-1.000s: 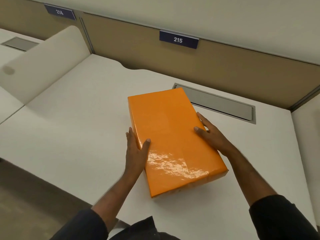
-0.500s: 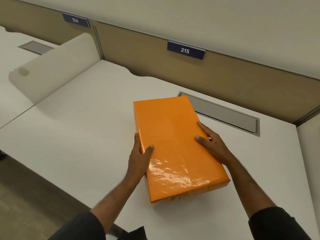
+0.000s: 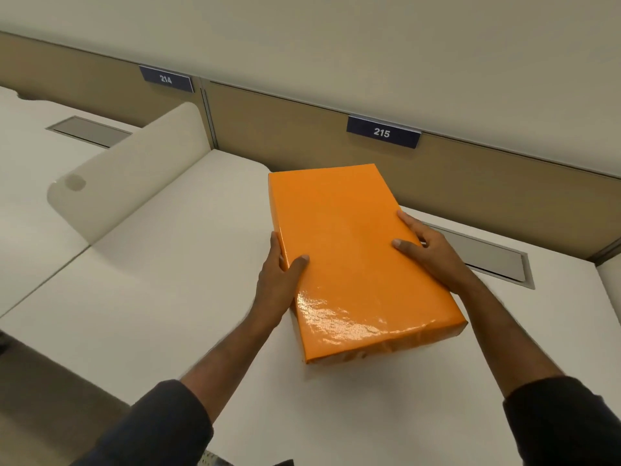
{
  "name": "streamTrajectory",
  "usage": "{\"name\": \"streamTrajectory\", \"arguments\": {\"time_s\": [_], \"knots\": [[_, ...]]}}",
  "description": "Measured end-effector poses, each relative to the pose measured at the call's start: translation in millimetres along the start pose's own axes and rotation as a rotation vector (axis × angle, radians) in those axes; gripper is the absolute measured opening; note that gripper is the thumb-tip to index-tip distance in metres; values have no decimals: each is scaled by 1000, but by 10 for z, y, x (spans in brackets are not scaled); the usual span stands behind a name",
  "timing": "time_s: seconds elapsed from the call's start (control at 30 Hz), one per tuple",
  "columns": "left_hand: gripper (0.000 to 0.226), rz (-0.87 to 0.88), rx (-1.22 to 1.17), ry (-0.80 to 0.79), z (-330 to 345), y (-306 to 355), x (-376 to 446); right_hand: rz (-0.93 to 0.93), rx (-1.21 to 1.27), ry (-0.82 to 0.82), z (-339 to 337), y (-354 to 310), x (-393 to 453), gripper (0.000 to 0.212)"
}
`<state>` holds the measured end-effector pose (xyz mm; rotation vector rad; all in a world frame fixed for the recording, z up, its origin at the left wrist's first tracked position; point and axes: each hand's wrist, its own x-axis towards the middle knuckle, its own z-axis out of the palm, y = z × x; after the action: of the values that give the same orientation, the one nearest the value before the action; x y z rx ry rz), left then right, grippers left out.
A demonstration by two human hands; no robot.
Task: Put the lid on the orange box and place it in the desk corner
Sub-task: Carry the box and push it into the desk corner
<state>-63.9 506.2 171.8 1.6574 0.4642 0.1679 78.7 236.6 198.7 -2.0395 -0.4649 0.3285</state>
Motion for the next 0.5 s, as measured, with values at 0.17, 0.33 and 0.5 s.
{"name": "streamTrajectory", "arguments": {"time_s": [0.17, 0.33, 0.5], "knots": [[73, 37, -11, -27, -573, 218, 480, -2, -27, 28, 269, -505, 468, 76], [72, 81, 9, -27, -1145, 372, 1044, 5, -24, 53, 627, -902, 1008, 77], [68, 126, 32, -56, -1710, 498, 1609, 9, 20, 75, 1043, -1189, 1533, 80]]}}
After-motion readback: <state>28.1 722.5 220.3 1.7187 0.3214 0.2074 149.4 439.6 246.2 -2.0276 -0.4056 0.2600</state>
